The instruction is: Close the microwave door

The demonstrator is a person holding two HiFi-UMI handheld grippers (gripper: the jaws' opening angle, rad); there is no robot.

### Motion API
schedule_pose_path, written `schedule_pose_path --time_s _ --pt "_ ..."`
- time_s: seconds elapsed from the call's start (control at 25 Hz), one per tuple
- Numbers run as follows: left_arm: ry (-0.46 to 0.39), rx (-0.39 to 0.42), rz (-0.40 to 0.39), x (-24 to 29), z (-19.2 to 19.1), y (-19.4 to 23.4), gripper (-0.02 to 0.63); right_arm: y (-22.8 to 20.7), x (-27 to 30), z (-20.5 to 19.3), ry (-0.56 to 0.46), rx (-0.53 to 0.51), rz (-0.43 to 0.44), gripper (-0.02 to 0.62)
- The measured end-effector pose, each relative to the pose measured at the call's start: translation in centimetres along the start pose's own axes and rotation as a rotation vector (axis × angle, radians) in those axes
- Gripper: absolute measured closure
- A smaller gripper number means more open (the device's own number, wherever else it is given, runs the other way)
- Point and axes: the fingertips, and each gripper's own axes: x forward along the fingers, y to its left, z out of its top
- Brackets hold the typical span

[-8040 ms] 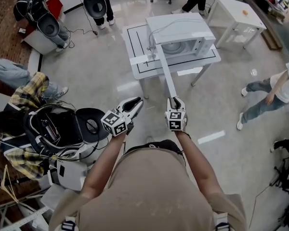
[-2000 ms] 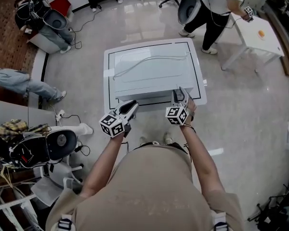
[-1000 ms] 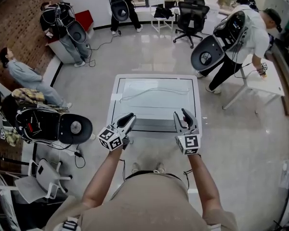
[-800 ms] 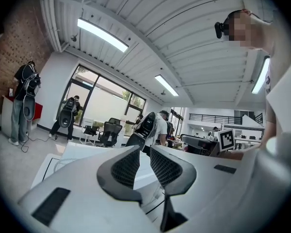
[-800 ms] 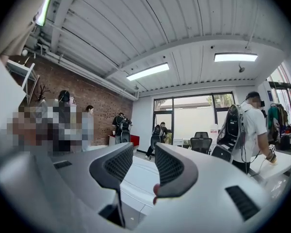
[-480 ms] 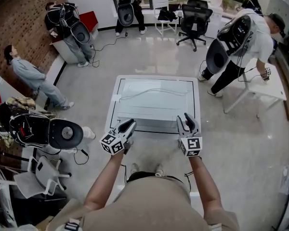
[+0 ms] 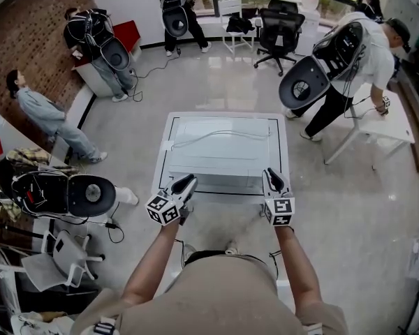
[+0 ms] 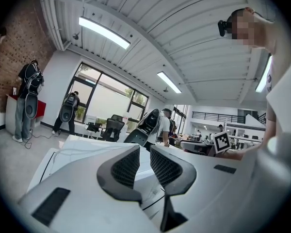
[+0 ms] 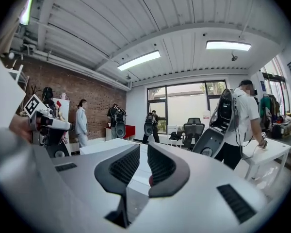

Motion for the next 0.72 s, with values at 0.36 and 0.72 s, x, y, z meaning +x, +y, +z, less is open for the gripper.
schedule_pose_path --time_s 0.36,0.72 --pt "0.011 0.003 -0.012 -0.5 0.1 0.8 0.549 -0.1 0.0 -0.9 -0.002 0.044 -0.017 0.568" --pt "0.010 -0.005 -0.012 -0.3 0.3 2.0 0.551 -0.3 0.0 -1.1 -0.003 0.053 -0.011 0.572"
